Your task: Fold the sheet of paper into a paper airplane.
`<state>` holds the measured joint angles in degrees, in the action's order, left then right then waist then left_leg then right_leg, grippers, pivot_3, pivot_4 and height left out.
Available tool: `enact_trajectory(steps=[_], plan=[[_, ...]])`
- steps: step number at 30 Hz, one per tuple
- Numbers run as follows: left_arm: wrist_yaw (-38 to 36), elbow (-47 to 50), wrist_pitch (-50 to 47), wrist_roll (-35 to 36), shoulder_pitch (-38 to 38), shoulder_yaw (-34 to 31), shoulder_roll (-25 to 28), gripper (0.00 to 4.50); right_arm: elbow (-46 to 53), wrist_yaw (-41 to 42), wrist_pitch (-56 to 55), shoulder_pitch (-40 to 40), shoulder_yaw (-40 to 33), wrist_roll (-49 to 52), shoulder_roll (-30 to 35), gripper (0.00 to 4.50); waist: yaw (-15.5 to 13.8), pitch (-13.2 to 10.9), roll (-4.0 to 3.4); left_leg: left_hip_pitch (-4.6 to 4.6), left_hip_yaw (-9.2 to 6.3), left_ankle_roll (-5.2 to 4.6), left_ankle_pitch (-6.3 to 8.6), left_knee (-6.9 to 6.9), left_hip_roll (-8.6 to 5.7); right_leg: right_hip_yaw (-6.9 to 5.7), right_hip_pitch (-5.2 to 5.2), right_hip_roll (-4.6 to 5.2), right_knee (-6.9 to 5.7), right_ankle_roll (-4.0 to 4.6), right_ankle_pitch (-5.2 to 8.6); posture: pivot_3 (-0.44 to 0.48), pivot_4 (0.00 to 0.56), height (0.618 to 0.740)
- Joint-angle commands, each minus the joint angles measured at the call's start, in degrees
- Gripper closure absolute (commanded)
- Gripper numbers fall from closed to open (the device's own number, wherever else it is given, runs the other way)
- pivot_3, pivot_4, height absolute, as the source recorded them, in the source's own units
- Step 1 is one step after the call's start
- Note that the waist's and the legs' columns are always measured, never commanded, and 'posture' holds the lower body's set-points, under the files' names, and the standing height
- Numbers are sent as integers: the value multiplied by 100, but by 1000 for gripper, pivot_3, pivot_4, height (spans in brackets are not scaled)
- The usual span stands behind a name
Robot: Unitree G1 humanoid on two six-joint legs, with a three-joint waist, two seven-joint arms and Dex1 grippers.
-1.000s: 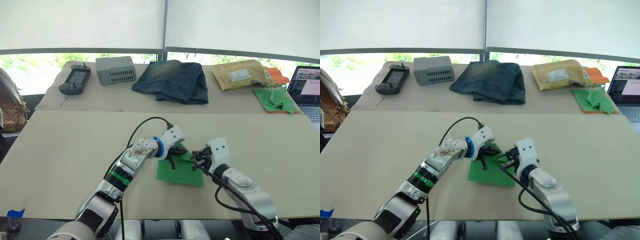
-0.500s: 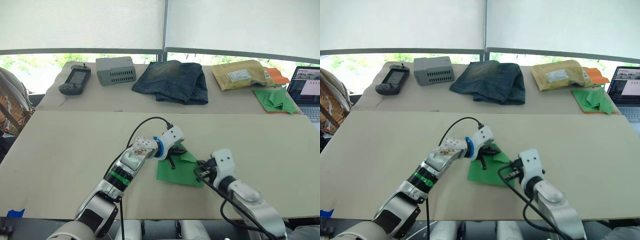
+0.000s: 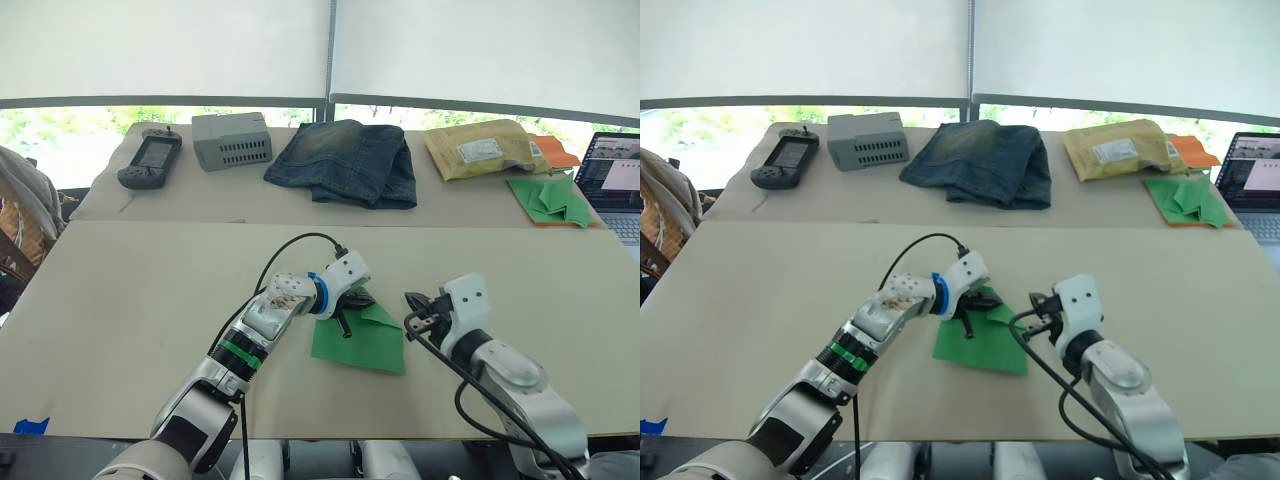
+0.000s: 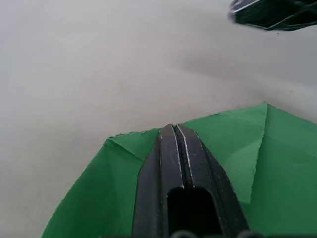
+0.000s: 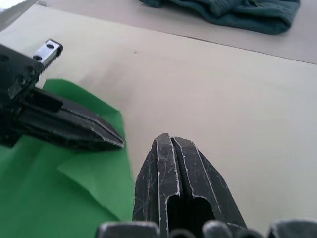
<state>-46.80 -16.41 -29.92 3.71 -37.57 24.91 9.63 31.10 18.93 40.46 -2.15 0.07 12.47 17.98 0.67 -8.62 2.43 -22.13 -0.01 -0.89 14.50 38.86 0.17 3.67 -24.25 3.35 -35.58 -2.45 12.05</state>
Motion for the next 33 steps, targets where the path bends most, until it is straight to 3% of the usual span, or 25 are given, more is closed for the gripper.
enact_trajectory(steps=[1,13,18,22,27,33], plan=[[72,-47,-53,-196,73,80,64,4500,-224,-21,-104,79,337,-69,-106,4484,6,0,-1,-4,0,0,0,-1,0,1,-2,1,3,0,0,0,150,728],[202,-24,-123,-26,-6,-113,-330,4500,-724,-96,-139,-148,863,-424,-5,4484,15,0,-1,4,-3,-1,0,4,0,5,7,2,5,-8,-6,0,150,728],[601,-444,57,-534,-121,97,-355,4500,-747,-106,-117,-154,884,-457,24,4484,1,2,2,8,-2,-1,0,7,-3,5,17,3,7,-10,-7,0,150,728],[1251,-1039,129,-671,-312,-273,-440,4500,-711,-53,-104,-191,886,-480,58,4484,3,7,7,10,-6,-1,0,7,-2,5,22,3,13,-14,-9,0,150,728],[1446,-1319,250,-676,-423,-445,-371,4500,-719,20,-104,-172,899,-478,112,4484,38,11,9,12,-7,-1,0,4,2,5,20,-2,14,-15,-10,0,150,728],[1416,-925,63,-210,-369,-1038,-353,4500,-769,40,-125,-81,938,-492,116,4484,53,11,9,12,-7,0,0,1,5,6,15,-3,13,-15,-10,0,150,728]])
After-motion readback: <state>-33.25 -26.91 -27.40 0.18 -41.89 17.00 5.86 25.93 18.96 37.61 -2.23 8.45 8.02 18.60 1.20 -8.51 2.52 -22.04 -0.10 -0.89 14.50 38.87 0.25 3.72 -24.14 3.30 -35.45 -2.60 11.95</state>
